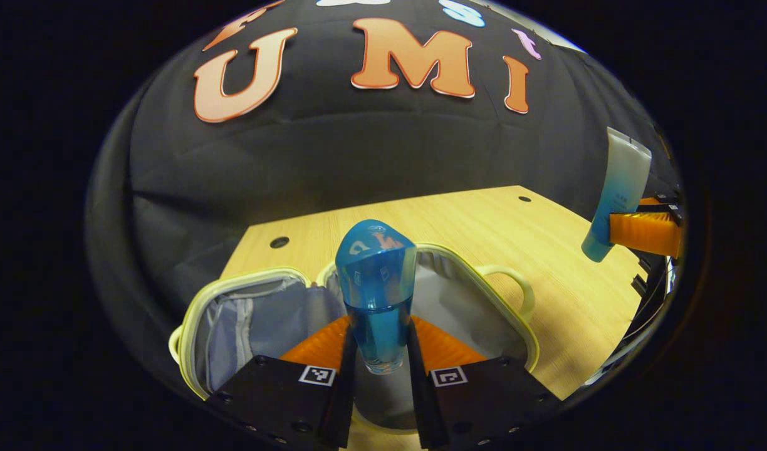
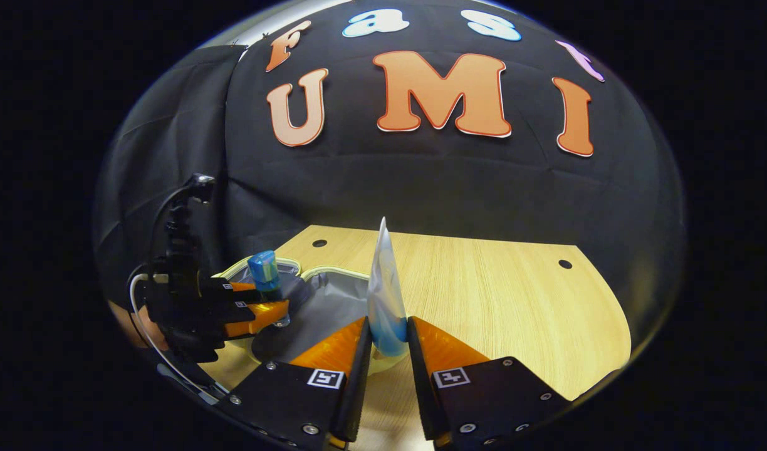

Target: First open the suitcase, pack the skin care products into it, and then close the suitcase.

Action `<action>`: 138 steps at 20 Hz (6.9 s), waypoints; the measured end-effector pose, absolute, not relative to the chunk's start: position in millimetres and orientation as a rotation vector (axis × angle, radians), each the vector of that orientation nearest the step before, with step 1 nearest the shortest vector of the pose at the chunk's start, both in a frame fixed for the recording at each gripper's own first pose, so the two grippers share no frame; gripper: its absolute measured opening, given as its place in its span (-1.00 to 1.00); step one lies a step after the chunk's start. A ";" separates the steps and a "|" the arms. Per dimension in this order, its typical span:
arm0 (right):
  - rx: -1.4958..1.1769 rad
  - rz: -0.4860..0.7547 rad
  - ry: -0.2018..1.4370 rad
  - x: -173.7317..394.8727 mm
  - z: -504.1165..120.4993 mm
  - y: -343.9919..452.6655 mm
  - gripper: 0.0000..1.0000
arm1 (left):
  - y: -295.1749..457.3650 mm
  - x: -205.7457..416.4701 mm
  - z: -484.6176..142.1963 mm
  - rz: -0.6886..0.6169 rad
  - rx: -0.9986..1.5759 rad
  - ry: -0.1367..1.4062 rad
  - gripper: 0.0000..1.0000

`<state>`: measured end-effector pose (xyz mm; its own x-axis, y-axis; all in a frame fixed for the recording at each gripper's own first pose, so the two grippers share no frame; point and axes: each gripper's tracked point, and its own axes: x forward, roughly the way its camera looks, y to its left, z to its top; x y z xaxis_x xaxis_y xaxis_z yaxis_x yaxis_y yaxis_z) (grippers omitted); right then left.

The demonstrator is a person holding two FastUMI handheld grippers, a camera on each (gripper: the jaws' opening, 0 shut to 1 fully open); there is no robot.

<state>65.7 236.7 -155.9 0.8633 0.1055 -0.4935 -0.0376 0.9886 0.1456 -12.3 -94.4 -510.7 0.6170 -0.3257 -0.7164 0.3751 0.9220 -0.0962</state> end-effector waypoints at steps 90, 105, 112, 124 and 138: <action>0.342 -0.150 0.686 85.7 -183.9 181.2 0.58 | 280.0 -2.5 -576.5 0.406 -0.446 0.928 0.77; 0.359 -0.316 0.511 59.4 -116.8 95.9 0.58 | 264.6 10.9 -630.7 0.262 -0.539 1.068 -0.70; 0.318 -0.308 0.516 61.6 -118.6 85.8 0.58 | 249.7 26.8 -569.6 0.148 -0.552 0.975 -0.87; 0.332 -0.191 0.453 72.1 -106.3 55.9 0.60 | 172.4 55.5 -400.2 0.047 -0.502 0.701 -0.87; 0.434 -0.037 0.387 65.2 -110.6 -32.9 0.63 | -12.4 48.0 -299.2 0.005 -0.470 0.538 -0.88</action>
